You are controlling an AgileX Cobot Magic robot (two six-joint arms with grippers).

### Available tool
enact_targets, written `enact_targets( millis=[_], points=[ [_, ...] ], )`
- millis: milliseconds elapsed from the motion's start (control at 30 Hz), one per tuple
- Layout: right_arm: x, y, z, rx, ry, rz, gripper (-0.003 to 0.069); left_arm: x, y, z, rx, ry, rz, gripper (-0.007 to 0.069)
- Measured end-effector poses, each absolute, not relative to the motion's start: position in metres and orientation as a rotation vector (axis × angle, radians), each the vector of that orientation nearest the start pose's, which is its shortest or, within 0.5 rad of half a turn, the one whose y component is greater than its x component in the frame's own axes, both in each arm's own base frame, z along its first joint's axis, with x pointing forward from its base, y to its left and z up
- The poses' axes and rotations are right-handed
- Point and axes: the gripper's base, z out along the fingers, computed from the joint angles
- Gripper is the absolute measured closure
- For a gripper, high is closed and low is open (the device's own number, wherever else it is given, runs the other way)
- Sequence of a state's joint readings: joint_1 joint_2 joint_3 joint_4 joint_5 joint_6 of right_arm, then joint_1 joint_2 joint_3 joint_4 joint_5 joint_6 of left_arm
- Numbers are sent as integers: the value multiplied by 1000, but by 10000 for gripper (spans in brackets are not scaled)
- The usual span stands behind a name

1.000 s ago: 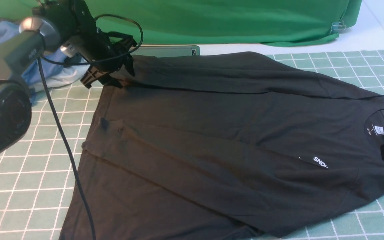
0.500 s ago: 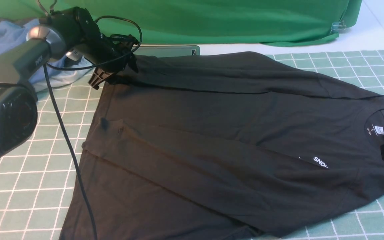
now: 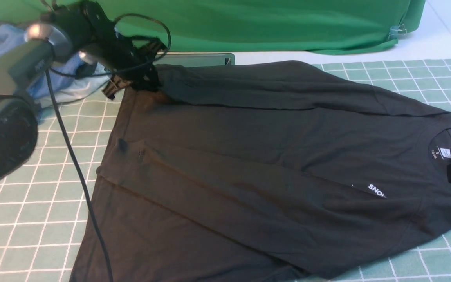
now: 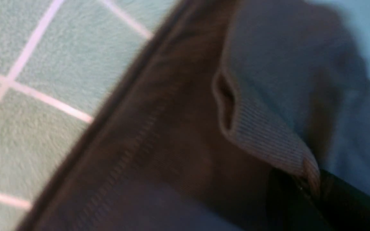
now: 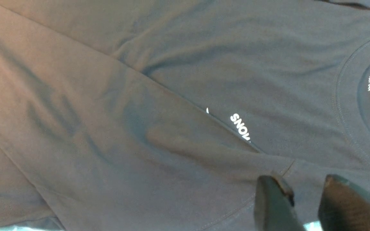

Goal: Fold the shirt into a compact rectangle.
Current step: 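Fold the left side of the dark shirt inward over its body with the left gripper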

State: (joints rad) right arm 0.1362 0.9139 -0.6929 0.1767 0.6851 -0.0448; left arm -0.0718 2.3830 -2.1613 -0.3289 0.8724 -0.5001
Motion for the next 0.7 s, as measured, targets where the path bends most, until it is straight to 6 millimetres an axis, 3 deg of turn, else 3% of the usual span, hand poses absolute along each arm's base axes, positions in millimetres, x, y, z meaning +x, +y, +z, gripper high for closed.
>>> enact_targets(
  millis=[167,233,500,700],
  points=[
    [170,33,293,-109,2382,239,421,511,-61,262,-683,2480,-650,601],
    [171,34,292,-109,2387,238,432,503,-62,275,-671,2503,-650,601],
    [170,34,290,-112,2403,238,619,476,-64,286,-548,2710,-518,601],
    [169,34,289,-116,2426,240,626,428,-86,316,-412,2748,-472,601]
  ],
)
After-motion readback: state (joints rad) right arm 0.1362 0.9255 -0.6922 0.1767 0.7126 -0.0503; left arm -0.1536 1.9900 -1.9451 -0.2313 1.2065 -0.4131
